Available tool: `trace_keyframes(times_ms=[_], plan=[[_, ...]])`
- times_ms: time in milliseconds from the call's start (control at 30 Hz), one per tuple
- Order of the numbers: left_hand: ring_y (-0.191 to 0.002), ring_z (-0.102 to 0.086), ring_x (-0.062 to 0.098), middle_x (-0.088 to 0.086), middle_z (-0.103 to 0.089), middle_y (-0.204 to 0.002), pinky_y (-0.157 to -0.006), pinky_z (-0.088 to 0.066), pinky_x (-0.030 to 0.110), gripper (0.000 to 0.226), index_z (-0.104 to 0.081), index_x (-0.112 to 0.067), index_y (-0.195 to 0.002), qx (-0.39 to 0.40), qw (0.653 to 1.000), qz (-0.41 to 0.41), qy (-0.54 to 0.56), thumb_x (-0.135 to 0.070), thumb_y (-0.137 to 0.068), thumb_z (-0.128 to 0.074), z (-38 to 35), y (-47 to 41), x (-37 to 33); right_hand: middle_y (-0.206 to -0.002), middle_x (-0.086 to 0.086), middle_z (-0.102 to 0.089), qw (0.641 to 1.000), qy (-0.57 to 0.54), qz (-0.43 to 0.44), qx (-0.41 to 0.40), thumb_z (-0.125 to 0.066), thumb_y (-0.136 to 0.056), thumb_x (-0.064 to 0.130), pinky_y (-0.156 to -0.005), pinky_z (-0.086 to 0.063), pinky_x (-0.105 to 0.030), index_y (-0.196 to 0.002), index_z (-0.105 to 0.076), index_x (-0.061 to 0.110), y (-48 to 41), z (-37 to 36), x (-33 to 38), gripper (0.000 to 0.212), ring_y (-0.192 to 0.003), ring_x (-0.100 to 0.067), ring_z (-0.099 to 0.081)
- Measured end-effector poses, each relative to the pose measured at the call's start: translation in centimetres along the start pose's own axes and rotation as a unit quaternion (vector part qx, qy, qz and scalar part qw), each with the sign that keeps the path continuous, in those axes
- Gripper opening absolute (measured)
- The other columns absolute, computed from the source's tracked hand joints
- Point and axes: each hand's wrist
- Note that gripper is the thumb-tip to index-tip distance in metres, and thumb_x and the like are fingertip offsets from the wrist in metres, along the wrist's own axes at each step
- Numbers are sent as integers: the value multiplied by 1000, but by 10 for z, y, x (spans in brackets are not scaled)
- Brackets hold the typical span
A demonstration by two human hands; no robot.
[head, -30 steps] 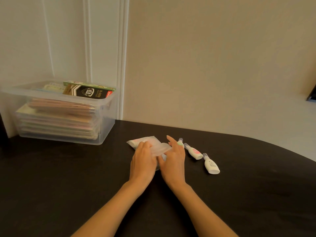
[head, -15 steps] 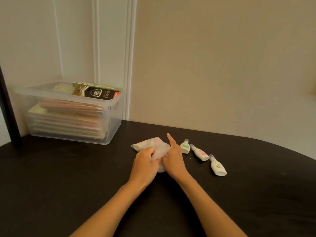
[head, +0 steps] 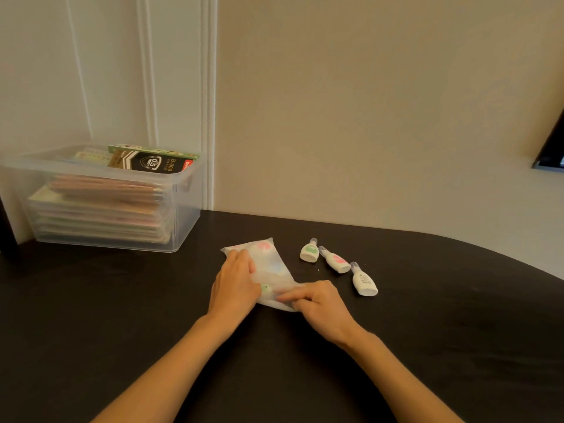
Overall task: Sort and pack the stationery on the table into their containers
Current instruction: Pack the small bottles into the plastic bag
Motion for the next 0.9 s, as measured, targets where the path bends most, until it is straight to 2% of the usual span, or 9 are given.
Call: trace_keyframes(times_ms=[133,300,400,467,567,633,733,800,900], plan=[[-90,-43,9,-6,-36,-106,-62,-36,16,21,-47,-22,-84,34,998,-52,-26,-1,-85,-52,7,11,5,-109,4,-70,999,23,20,34,-46,-85,1,-90,-48,-26,-104,-73,16,15,-3,6,36,-91,-15,-62],[-124,-33,12,-7,-34,-135,-95,-37,23,10,-52,-19,-89,88,977,-171,-90,-18,-79,-55,20,32,19,-88,-6,-74,998,-38,23,50,-56,-77,14,-87,-49,-42,-86,-77,12,35,-1,10,22,-86,-26,-63],[-112,-48,13,-5,-52,-123,-95,-37,26,65,-59,-15,-107,155,957,-213,-124,-56,-67,-29,34,49,14,-78,-15,-72,991,-124,18,43,-56,-67,18,-84,-51,-40,-63,-75,16,48,3,11,20,-83,-30,-64],[-90,-57,14,0,-64,-99,-83,-44,29,80,-67,-12,-94,155,967,-191,-70,-68,-65,-18,38,53,10,-74,-17,-70,976,-211,-17,55,-51,-70,12,-87,-53,-35,-54,-71,14,47,8,7,25,-82,-27,-67],[-62,-54,16,7,-60,-69,-61,-40,27,75,-61,-8,-63,115,987,-111,18,-69,-77,-19,41,49,-5,-77,-16,-71,941,-324,-90,41,-43,-80,17,-87,-54,-40,-50,-66,7,46,18,2,39,-79,-26,-68],[-64,-53,11,6,-60,-75,-59,-36,21,59,-60,-10,-67,55,997,-51,33,-53,-94,-28,38,38,-12,-83,-21,-71,916,-388,-99,8,-38,-86,19,-79,-55,-40,-47,-62,7,48,23,2,47,-79,-31,-68],[-76,-51,13,5,-55,-94,-63,-36,23,24,-55,-13,-88,3,1000,12,-17,-33,-96,-44,33,17,-15,-85,-21,-71,862,-479,-151,-76,-38,-90,12,-69,-56,-35,-61,-63,2,41,28,6,40,-73,-30,-70],[-97,-53,20,6,-53,-111,-73,-40,28,31,-51,-11,-112,53,995,63,-54,-35,-92,-51,27,0,-10,-92,-14,-71,873,-426,-205,-117,-47,-93,13,-68,-57,-30,-85,-66,4,24,26,7,23,-80,-24,-69],[-105,-57,27,11,-57,-116,-75,-43,31,54,-50,-7,-119,134,981,107,-88,-48,-84,-59,14,-17,-2,-109,-14,-64,927,-284,-224,-100,-57,-92,21,-70,-56,-26,-109,-62,8,-5,12,5,22,-95,-20,-63]])
Point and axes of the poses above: each hand's wrist, its own y-axis away from the middle knuckle, its own z-axis out of the back of the hand, x = y × z
